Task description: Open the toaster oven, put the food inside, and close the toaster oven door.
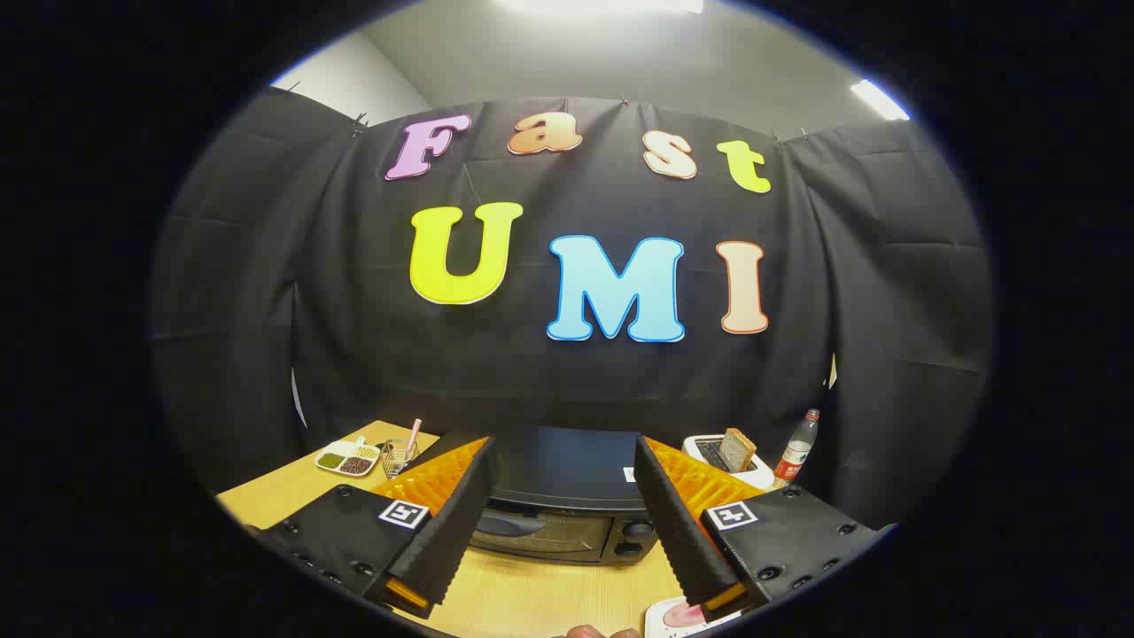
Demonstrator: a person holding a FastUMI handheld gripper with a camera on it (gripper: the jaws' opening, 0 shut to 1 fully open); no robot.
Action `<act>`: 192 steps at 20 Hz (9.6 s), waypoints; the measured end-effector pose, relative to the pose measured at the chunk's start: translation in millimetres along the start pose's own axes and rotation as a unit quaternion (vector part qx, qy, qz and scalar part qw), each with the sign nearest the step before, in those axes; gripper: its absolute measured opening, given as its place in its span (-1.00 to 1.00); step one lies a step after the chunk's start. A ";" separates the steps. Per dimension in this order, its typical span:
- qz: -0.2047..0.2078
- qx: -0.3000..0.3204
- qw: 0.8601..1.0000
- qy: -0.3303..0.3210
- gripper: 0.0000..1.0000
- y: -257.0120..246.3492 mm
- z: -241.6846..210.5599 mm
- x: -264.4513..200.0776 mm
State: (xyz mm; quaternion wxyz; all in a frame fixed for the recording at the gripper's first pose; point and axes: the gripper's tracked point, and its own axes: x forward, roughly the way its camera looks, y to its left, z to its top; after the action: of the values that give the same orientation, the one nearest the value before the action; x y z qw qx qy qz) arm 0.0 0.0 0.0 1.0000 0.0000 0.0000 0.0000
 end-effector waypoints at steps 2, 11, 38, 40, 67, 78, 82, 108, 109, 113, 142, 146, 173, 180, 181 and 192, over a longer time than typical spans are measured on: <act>0.002 -0.001 1.000 0.004 0.96 3.6 -2.8 -3.8; 0.018 0.003 1.000 0.009 0.96 21.7 -3.6 -21.4; 0.000 0.005 1.000 0.012 0.96 3.0 25.0 -41.4; 0.002 0.000 1.000 0.017 0.96 5.3 23.9 -32.2; -0.005 0.045 0.977 0.210 0.96 62.7 -139.2 112.2; 0.006 0.049 0.964 0.261 0.99 70.3 -152.0 80.5; 0.005 0.044 0.962 0.268 0.98 72.1 -159.6 64.0; 0.045 -0.030 0.935 0.350 0.94 36.6 -248.0 -55.5; 0.040 -0.038 0.937 0.346 0.94 21.6 -240.6 -61.0; 0.013 -0.032 0.939 0.342 0.94 -41.1 -216.8 -76.3; 0.042 0.059 0.825 0.560 0.50 -244.5 -359.7 -80.8; 0.047 0.089 0.807 0.582 -0.36 -239.8 -357.3 -84.8; 0.029 0.451 0.737 0.503 -0.96 -213.4 -293.1 -131.6; 0.013 0.510 0.737 0.442 -0.97 -159.4 -256.8 -167.7; 0.016 0.517 0.737 0.435 -0.97 -147.1 -250.2 -173.0; 0.060 0.522 0.734 0.430 -0.97 -15.2 -207.7 -177.1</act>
State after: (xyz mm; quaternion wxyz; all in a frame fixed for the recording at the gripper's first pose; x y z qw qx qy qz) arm -177.1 -15.2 -207.7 0.7341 0.5223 0.4298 0.0598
